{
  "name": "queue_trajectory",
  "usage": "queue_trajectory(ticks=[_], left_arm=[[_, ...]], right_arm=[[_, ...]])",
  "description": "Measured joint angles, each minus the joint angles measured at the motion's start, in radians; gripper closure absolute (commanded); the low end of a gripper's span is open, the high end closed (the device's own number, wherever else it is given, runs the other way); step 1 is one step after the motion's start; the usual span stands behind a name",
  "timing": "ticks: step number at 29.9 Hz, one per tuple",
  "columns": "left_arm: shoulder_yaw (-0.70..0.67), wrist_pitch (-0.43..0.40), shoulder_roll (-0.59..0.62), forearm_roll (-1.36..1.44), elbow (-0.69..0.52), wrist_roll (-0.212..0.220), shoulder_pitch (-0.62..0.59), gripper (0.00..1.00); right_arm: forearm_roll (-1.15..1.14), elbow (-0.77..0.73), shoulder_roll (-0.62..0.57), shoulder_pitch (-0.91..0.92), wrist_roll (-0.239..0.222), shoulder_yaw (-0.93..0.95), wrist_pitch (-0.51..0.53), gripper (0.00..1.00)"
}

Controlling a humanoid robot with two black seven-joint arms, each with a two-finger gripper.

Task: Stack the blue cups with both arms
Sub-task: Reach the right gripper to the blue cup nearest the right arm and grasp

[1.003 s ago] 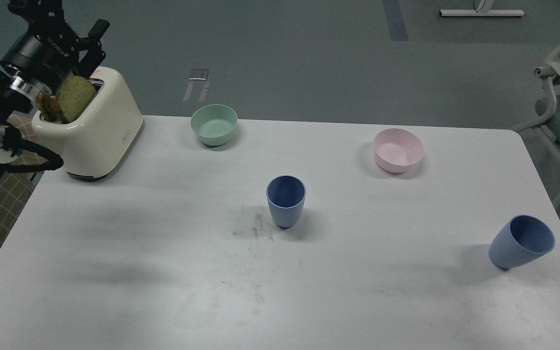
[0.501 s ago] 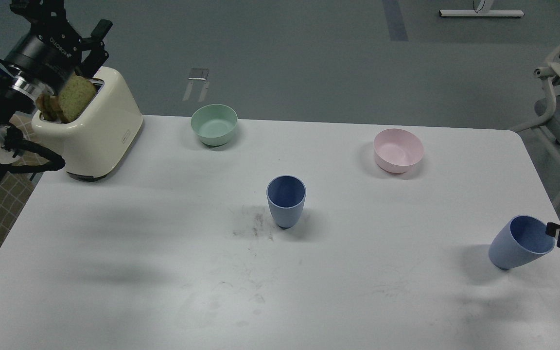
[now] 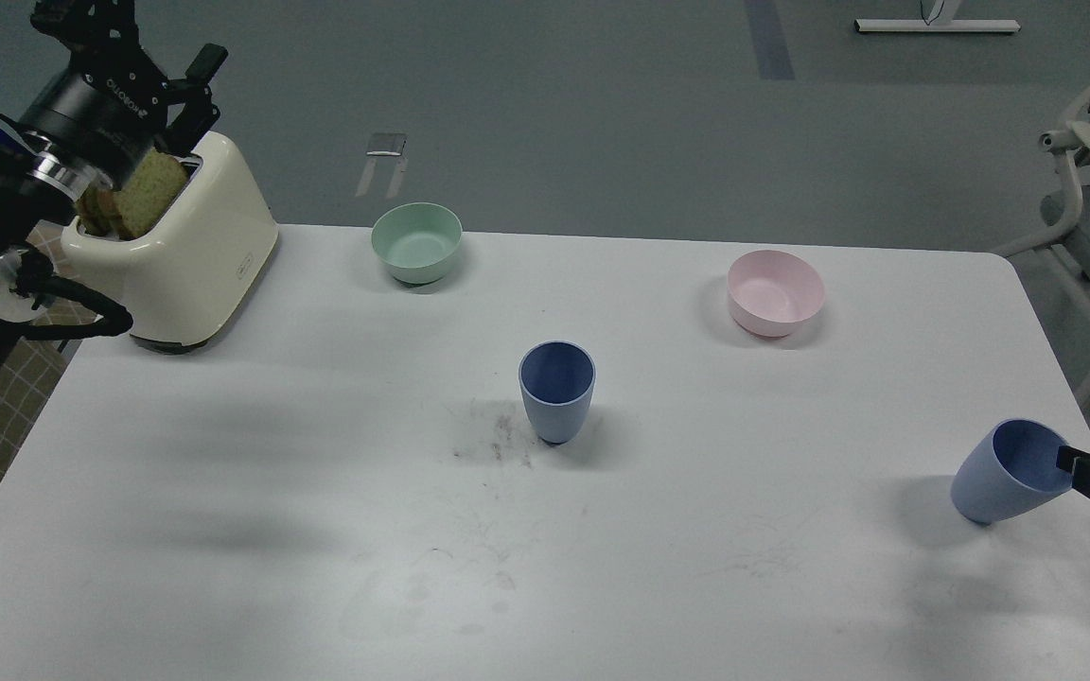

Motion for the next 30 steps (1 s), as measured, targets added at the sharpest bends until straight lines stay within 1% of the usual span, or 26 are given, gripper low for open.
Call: queue_trajectory(ticks=[6,13,14,18,23,24,30], left_arm=[[0.000,0.006,-0.002,0.000,0.000,0.000,0.001,0.03],[0.000,0.007,-0.001,0.000,0.000,0.000,0.001,0.03],[0.000,0.007,-0.001,0.000,0.000,0.000,0.001,0.03],[-0.001,0.007,-0.001,0.000,0.000,0.000,0.001,0.03],[-0.003,0.006,0.000,0.000,0.000,0.000,0.000,0.03],[-0.003,0.005,0.000,0.000,0.000,0.000,0.000,0.03],[-0.003,0.005,0.001,0.000,0.000,0.000,0.000,0.03]], right_arm=[[-0.001,-0.003,0.042,0.040,-0.024,-0.021,0.000,0.58],[-0.002,-0.005,0.046,0.081,-0.036,-0.075,0.000,0.60],[-0.003,-0.005,0.046,0.083,-0.038,-0.078,0.000,0.64],[-0.023,-0.009,0.048,0.086,-0.046,-0.084,0.000,0.74],[-0.036,-0.012,0.048,0.087,-0.049,-0.085,0.000,0.98],[-0.036,-0.012,0.048,0.087,-0.050,-0.085,0.000,1.00],[-0.035,-0.012,0.045,0.088,-0.051,-0.085,0.000,1.00]])
